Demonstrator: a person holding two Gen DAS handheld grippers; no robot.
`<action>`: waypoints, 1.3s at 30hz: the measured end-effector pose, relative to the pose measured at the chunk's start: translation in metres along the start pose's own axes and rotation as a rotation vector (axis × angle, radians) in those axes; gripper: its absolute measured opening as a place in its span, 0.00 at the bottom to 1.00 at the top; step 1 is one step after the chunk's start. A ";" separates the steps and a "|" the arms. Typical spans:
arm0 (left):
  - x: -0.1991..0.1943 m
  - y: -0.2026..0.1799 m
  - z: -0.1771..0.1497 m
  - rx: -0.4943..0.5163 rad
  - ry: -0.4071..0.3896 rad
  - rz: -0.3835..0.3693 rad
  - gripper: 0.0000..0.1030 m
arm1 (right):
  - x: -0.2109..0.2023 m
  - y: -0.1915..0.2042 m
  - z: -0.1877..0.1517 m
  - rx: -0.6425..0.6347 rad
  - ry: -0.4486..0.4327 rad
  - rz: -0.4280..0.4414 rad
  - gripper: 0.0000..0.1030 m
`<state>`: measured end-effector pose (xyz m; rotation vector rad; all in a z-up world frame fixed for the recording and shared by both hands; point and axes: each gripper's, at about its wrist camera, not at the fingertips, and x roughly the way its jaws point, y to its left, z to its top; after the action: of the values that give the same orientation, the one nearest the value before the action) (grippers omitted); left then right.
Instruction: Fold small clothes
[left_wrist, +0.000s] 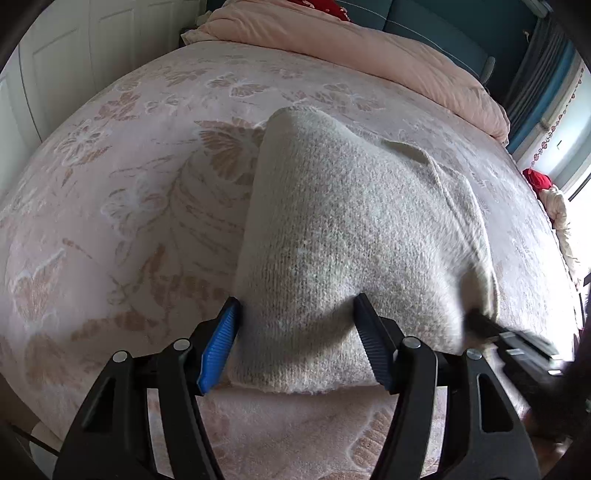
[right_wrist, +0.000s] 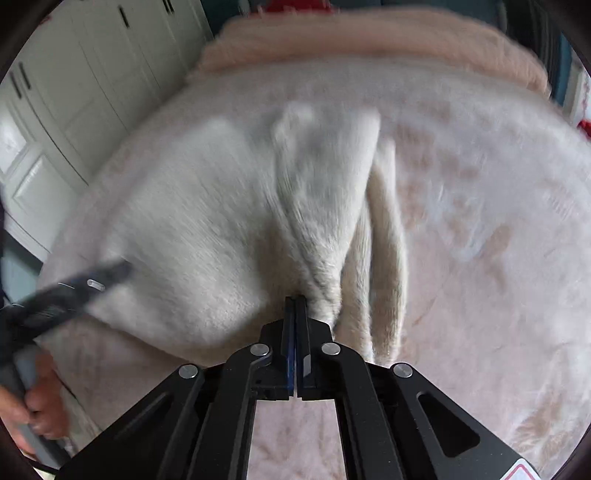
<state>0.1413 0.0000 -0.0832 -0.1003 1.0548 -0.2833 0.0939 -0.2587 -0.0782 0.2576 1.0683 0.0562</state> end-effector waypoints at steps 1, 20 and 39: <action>-0.001 -0.001 0.000 0.003 0.001 0.011 0.60 | -0.004 -0.002 0.000 0.030 -0.012 0.022 0.00; -0.065 -0.051 -0.045 0.156 -0.107 0.128 0.59 | -0.088 0.002 -0.067 0.043 -0.171 -0.156 0.20; -0.019 -0.009 -0.034 -0.017 -0.005 0.085 0.67 | -0.026 -0.019 -0.026 0.080 -0.058 0.008 0.18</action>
<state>0.1014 -0.0012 -0.0815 -0.0715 1.0534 -0.1974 0.0569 -0.2769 -0.0719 0.3336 1.0130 0.0132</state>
